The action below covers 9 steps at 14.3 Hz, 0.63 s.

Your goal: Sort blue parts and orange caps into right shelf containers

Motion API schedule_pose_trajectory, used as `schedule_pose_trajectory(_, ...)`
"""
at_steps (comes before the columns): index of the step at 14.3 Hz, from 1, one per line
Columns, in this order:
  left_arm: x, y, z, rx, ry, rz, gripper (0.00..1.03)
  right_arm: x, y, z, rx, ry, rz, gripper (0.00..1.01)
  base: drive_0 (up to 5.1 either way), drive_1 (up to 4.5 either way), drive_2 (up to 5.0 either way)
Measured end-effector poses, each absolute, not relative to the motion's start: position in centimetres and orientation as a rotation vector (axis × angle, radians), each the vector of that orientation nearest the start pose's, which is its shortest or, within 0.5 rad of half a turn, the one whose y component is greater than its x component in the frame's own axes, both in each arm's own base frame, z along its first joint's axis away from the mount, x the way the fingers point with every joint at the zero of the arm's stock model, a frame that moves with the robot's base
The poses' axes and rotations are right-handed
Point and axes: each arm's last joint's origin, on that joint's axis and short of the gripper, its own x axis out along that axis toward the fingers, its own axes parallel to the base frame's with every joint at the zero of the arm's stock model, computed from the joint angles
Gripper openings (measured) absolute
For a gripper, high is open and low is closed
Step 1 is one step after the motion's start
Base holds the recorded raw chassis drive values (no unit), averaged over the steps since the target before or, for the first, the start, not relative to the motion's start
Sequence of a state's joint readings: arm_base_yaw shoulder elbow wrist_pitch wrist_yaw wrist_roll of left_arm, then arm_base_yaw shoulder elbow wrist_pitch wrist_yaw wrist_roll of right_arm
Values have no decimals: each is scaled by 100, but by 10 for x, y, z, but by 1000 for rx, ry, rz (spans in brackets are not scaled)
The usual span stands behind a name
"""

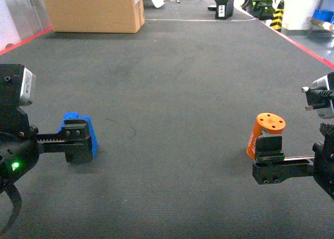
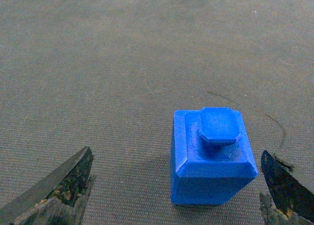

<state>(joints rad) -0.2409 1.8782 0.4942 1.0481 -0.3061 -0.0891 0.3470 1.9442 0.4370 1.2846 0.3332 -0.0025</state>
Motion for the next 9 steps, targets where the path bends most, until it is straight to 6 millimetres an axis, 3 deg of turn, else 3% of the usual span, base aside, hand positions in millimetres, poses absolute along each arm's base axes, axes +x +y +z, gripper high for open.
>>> schedule_pose_trajectory(9, 298, -64, 83, 0, 337, 71, 98, 271, 88, 88, -77, 210, 15, 98, 0, 0, 0)
